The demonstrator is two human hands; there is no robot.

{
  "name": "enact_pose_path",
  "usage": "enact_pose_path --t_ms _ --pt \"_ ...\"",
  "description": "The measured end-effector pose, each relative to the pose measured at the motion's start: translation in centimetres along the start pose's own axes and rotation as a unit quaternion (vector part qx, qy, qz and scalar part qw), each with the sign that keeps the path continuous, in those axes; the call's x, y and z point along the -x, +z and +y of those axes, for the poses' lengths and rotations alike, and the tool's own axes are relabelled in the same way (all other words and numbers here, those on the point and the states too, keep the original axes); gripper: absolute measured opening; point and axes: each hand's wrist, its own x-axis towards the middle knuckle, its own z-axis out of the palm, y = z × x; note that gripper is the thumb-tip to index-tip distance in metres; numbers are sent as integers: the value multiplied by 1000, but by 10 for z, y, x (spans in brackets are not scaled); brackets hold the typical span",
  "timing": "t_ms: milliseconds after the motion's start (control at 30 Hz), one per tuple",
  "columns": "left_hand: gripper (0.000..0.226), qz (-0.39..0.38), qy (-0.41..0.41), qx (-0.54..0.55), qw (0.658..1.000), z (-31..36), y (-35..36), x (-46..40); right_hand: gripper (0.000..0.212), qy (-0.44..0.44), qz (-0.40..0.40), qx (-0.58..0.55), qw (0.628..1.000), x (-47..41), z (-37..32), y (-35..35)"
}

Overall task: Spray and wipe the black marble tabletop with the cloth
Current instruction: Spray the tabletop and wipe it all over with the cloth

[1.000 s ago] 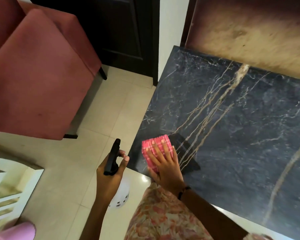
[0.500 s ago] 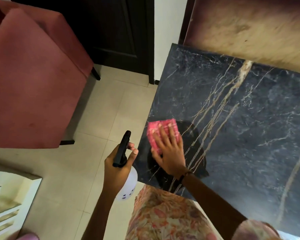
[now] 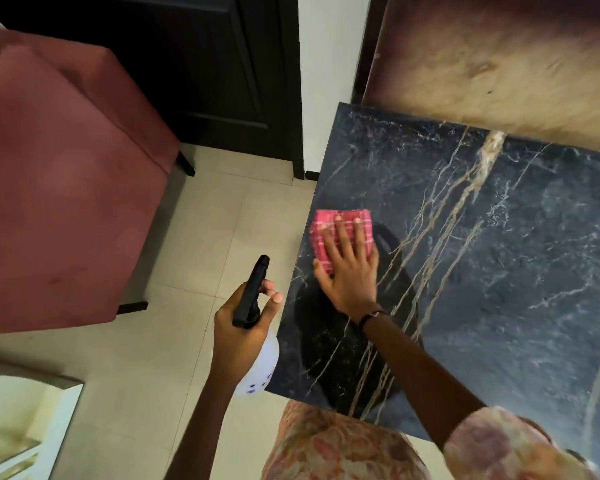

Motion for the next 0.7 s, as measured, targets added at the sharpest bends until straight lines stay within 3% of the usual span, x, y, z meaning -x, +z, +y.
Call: enact_pose_path --t_ms 100,200,333,433,500,600,700 --pt "22 -4 2 -3 1000 1 2 -11 68 -83 -12 8 996 36 -12 15" --pt "23 -13 1 3 1000 6 5 -23 69 -123 -8 26 992 69 31 19" --pt "21 -24 -4 8 1000 13 10 -37 71 -16 15 19 1000 35 83 -4" --pt "24 -34 -1 10 999 18 14 -47 72 75 22 -3 997 -25 67 -20" --pt "23 -41 7 8 999 21 16 -54 72 86 14 -5 996 -56 41 -20" --pt "16 -50 19 6 999 23 21 -65 68 3 5 4 1000 -54 7 -9" --pt "12 -48 19 13 999 30 26 -75 68 -83 -12 31 996 -6 20 2"
